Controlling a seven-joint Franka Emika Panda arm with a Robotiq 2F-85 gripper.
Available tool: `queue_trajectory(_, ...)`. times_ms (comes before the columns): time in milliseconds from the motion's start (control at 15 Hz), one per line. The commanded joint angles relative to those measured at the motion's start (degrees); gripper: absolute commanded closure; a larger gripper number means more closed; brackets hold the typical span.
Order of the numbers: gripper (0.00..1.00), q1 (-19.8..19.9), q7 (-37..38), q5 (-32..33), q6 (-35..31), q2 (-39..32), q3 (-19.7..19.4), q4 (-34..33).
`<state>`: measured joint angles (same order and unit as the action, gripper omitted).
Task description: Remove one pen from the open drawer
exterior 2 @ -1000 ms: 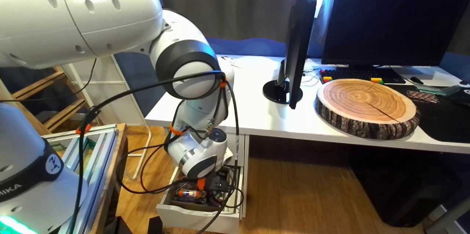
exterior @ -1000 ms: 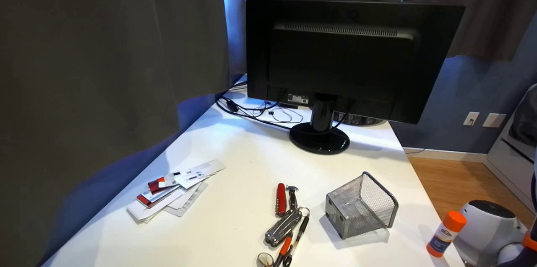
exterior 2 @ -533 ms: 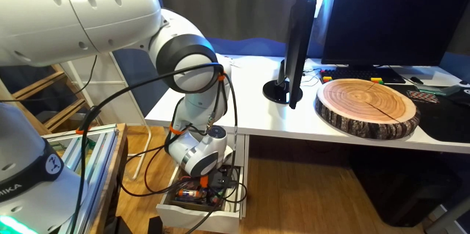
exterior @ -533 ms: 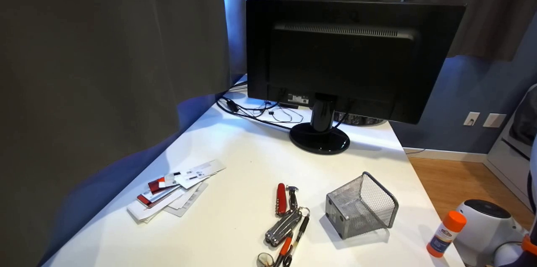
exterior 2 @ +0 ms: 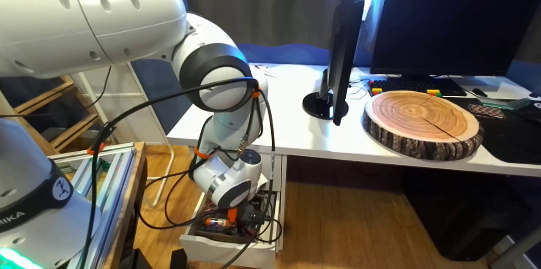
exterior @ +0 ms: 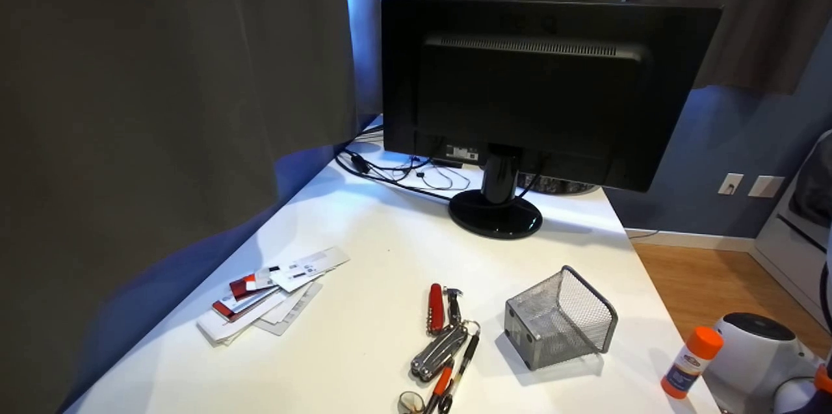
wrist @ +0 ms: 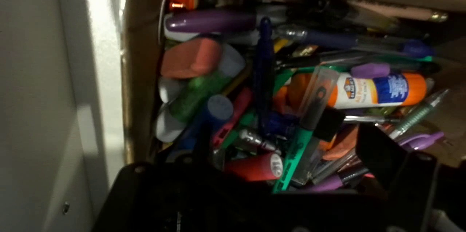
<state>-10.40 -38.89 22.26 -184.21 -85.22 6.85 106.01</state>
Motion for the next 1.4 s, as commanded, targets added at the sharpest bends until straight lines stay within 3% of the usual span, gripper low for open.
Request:
queue_trajectory(0,0.0,1.85,1.41,2.02,1.08,0.0,0.28,1.29)
queue_trajectory(533,0.07,2.49,0.86,2.44,1.73,0.0,0.47,1.17)
queue_trajectory(733,0.12,3.11,0.09,3.03,4.49,0.0,1.27,0.72)
queue_trajectory(1000,0.08,3.52,-0.63,3.15,9.89,0.11,2.41,-0.49)
queue_trajectory(1067,0.09,2.74,-3.27,-0.23,10.67,0.15,2.47,-0.62)
queue_trajectory(1200,0.15,2.45,-4.65,-1.17,12.29,0.17,2.73,-1.1)
queue_trajectory(1267,0.31,2.31,-5.3,-1.62,12.8,0.17,2.81,-1.34)
queue_trajectory(1333,0.4,2.18,-5.78,-2.18,13.2,0.17,2.82,-1.54)
